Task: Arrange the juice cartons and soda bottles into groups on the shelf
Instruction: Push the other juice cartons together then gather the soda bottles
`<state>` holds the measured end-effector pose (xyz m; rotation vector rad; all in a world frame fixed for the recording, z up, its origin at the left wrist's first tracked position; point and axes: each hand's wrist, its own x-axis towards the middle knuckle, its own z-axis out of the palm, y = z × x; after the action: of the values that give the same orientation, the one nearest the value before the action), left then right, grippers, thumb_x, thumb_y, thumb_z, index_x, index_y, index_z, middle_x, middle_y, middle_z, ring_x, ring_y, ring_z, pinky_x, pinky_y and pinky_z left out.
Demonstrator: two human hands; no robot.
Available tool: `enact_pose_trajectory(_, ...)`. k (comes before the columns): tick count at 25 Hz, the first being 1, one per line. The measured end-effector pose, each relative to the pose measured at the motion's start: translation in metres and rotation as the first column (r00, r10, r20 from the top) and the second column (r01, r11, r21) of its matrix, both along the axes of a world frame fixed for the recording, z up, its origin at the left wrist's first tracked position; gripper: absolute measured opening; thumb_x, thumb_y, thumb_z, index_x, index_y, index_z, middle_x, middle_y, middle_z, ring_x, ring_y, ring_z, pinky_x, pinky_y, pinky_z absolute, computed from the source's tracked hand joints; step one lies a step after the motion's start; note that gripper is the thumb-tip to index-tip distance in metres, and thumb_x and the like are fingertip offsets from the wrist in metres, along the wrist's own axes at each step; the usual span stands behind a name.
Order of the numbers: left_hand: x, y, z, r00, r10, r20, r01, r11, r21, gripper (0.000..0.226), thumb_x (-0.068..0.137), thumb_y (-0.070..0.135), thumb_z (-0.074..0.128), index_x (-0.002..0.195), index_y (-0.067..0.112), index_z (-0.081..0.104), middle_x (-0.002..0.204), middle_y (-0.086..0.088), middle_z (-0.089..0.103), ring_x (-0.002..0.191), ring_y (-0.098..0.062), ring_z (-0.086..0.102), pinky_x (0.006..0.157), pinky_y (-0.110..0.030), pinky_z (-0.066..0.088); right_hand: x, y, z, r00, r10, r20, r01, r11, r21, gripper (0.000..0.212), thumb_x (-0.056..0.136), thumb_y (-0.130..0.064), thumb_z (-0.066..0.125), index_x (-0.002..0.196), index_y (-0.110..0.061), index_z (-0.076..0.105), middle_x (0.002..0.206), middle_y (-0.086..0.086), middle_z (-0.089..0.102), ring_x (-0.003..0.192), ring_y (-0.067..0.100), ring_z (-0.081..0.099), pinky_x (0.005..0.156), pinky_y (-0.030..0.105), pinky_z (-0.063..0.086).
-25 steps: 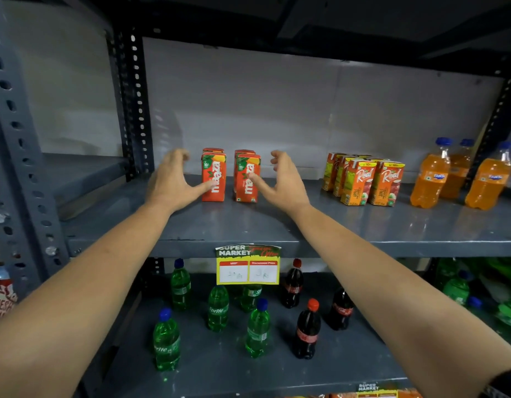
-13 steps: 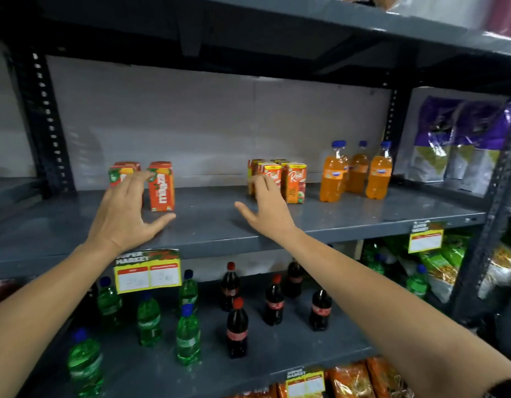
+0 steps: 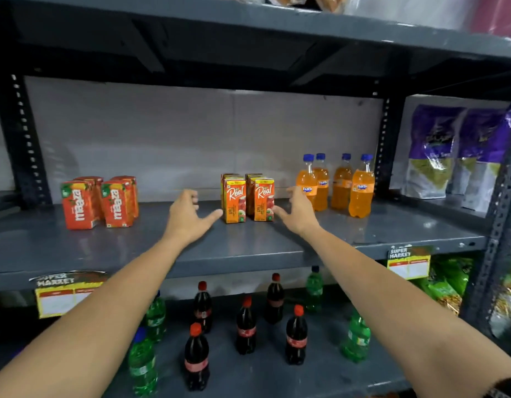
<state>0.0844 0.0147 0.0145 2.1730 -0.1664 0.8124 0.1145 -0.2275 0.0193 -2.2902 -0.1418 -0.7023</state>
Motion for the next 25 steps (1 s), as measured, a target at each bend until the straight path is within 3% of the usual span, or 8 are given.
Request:
enact_pose_trajectory(3, 0.025, -0.027, 0.000, 0.981, -0.054, -0.185, 0.034, 0.993, -0.113, 0.082, 0.072, 0.033, 0.079, 0.136, 0.005, 0.036, 0.137, -0.017, 0.050, 0.121, -0.026, 0.053, 0.097, -0.036, 0.044, 0.016, 0.001, 0.000, 0.989, 0.097, -0.109, -0.098, 0.995, 0.000, 0.062, 0.089, -0.021, 0.064, 0.141, -0.012, 0.031, 0.145, 0.011, 0.046, 0.132, 0.028, 0.046, 0.105, 0.043, 0.044)
enact_pose_trajectory(6, 0.039, -0.037, -0.001, 0.959, -0.105, -0.264, 0.084, 0.992, -0.090, 0.077, 0.074, 0.025, 0.079, 0.136, 0.005, 0.037, 0.135, -0.017, 0.054, 0.119, -0.028, 0.055, 0.099, -0.040, 0.044, 0.028, 0.000, 0.001, 0.965, 0.188, -0.184, -0.184, 0.982, 0.038, 0.061, 0.092, -0.019, 0.059, 0.143, -0.013, 0.027, 0.144, 0.012, 0.047, 0.132, 0.028, 0.046, 0.105, 0.044, 0.044)
enact_pose_trajectory(12, 0.046, -0.037, 0.001, 0.958, -0.133, -0.255, 0.105, 0.987, -0.121, 0.051, 0.082, 0.009, 0.070, 0.128, 0.004, 0.049, 0.128, -0.017, 0.059, 0.112, -0.026, 0.060, 0.094, -0.036, 0.047, 0.036, -0.002, 0.003, 0.946, 0.241, -0.218, -0.224, 0.969, 0.100, 0.044, 0.093, -0.014, 0.056, 0.134, -0.013, 0.040, 0.139, 0.011, 0.051, 0.129, 0.028, 0.049, 0.103, 0.044, 0.045)
enact_pose_trajectory(17, 0.048, -0.033, 0.000, 0.953, -0.146, -0.267, 0.119, 0.986, -0.115, 0.047, 0.083, 0.011, 0.068, 0.127, 0.006, 0.051, 0.128, -0.016, 0.060, 0.117, -0.026, 0.058, 0.100, -0.042, 0.046, 0.034, -0.001, 0.003, 0.938, 0.267, -0.222, -0.248, 0.963, 0.107, 0.044, 0.093, -0.016, 0.057, 0.134, -0.014, 0.041, 0.139, 0.010, 0.050, 0.130, 0.027, 0.048, 0.101, 0.044, 0.045)
enact_pose_trajectory(25, 0.045, -0.036, -0.002, 0.958, -0.126, -0.258, 0.102, 0.989, -0.103, 0.048, 0.082, 0.013, 0.070, 0.126, 0.005, 0.051, 0.128, -0.016, 0.060, 0.117, -0.026, 0.057, 0.099, -0.042, 0.047, 0.026, 0.000, 0.001, 0.947, 0.241, -0.214, -0.232, 0.970, 0.067, 0.049, 0.092, -0.018, 0.058, 0.136, -0.012, 0.038, 0.140, 0.011, 0.050, 0.131, 0.028, 0.048, 0.103, 0.043, 0.044)
